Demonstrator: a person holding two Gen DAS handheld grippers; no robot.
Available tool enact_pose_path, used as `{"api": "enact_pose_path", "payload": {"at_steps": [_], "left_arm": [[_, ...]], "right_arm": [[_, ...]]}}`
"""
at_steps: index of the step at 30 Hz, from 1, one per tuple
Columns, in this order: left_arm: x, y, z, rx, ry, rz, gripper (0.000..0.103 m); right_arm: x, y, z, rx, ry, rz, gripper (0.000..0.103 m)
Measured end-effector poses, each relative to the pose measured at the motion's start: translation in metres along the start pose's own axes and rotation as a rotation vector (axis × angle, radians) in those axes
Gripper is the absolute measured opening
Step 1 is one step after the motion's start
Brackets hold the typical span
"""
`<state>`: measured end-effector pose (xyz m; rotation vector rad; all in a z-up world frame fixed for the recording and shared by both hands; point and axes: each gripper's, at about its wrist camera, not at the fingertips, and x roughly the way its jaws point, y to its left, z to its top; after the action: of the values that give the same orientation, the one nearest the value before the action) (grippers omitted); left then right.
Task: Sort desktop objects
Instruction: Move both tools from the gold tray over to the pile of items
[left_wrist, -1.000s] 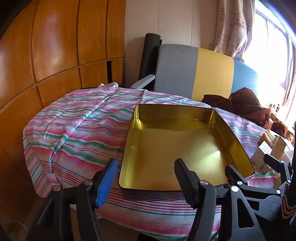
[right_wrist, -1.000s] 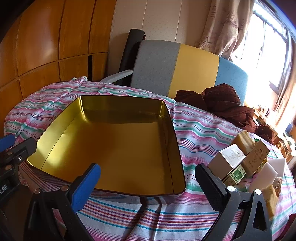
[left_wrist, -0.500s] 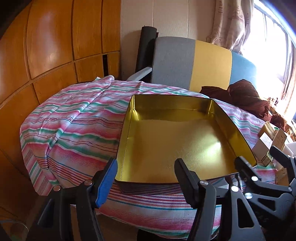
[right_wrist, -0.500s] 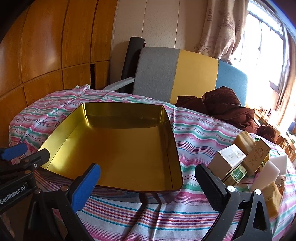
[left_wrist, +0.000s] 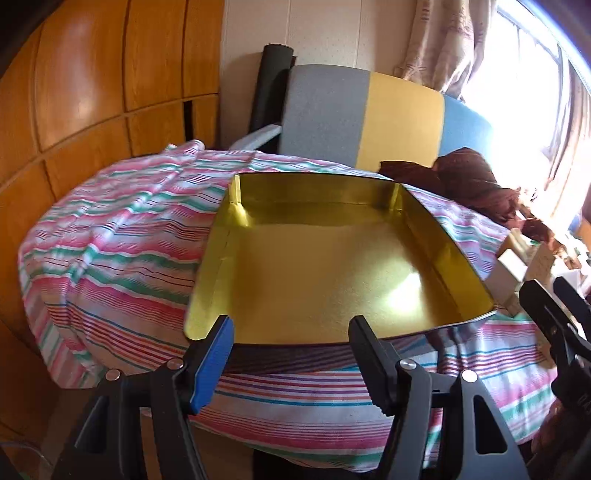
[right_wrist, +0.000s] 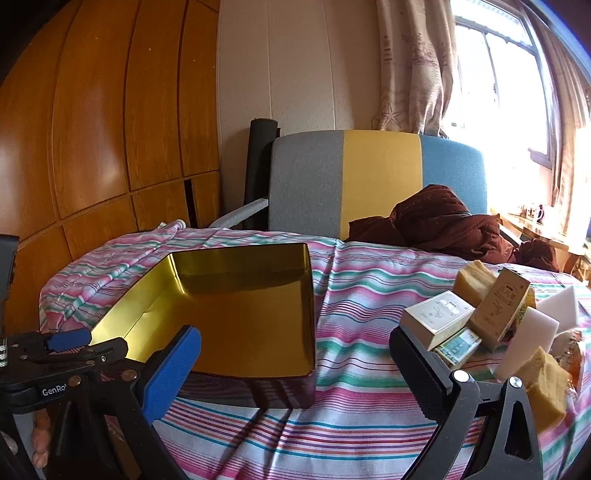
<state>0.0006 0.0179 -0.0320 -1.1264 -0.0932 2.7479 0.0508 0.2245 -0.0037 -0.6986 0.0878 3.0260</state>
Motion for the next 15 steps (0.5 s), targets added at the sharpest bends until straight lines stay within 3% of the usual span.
{"api": "enact_pose_path", "payload": {"at_steps": [7,11,15], "left_arm": [[0.002,-0.021,-0.003,0.052,0.026,-0.081,0.07],[0.001,-0.045,-0.001,0.11,0.04,-0.174,0.079],[-0.004,-0.085,0.008,0.195,0.031,-0.279,0.08]], "right_arm": [[-0.029,-0.084,-0.015,0.154,-0.009,-0.013,0.103],[-0.049,-0.134,-0.026,0.215,-0.006,-0.05,0.103],[-0.057,-0.175,-0.03,0.257,0.024,-0.09,0.103]]}}
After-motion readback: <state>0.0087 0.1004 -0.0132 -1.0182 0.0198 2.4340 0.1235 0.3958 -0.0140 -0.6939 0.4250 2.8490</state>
